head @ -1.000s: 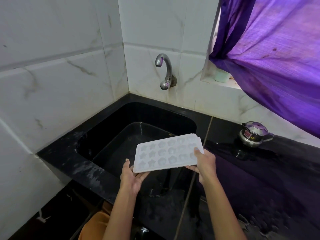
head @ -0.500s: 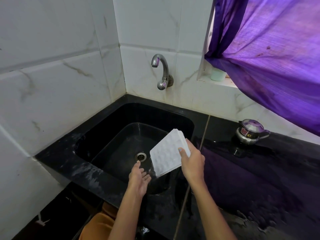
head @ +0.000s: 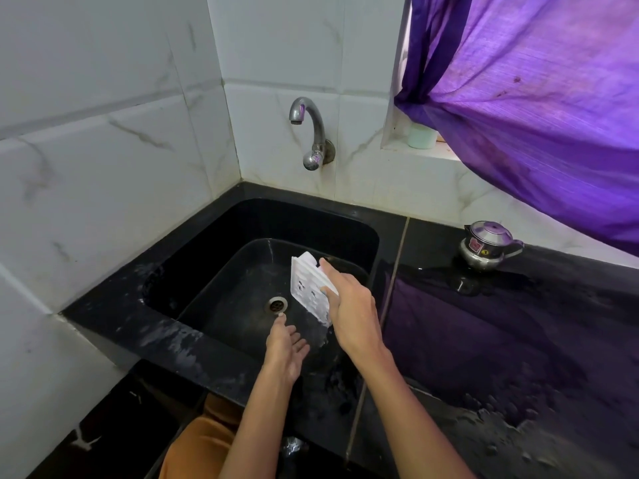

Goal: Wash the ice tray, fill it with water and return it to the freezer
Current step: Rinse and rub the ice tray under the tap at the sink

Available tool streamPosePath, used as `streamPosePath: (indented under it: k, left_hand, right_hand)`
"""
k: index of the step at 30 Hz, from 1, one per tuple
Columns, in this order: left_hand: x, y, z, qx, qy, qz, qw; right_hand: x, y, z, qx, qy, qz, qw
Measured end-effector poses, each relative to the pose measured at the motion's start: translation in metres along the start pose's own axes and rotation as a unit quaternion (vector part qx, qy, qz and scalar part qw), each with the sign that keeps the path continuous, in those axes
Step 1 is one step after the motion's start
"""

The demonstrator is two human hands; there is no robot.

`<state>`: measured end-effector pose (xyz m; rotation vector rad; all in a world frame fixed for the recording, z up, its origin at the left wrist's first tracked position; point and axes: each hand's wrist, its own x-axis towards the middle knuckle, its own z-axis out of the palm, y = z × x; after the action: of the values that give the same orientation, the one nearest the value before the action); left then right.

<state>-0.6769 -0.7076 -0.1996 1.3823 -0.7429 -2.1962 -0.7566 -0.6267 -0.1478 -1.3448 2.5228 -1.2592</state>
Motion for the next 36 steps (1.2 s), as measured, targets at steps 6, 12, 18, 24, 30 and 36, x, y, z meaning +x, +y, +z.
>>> streamPosePath:
  k: [6,12,18,24,30,36]
  left_hand:
    - [-0.003,0.001,0.0,-0.001,-0.01,0.005,1.0]
    - [-0.004,0.0,-0.001,-0.002,-0.012,0.005,1.0]
    - [-0.004,-0.001,-0.002,-0.003,-0.009,0.002,1.0]
    - [-0.002,-0.002,0.003,0.003,0.01,0.014,1.0]
    - [0.006,-0.006,0.022,0.055,0.052,0.05,0.996]
    - [0.012,-0.011,0.059,0.15,0.038,0.118,0.981]
  right_hand:
    - [0.0,-0.011,0.003,-0.015,0.083,-0.099,0.992]
    - [-0.001,-0.008,0.002,-0.021,0.07,-0.117,0.99]
    - [0.0,-0.001,-0.002,0.004,0.089,-0.112,0.99]
    - [0.002,0.016,-0.01,0.078,0.129,-0.064,0.986]
    - [0.003,0.04,-0.038,0.218,0.232,0.134,0.938]
    - [-0.008,0.094,-0.071,0.349,0.287,0.353,0.819]
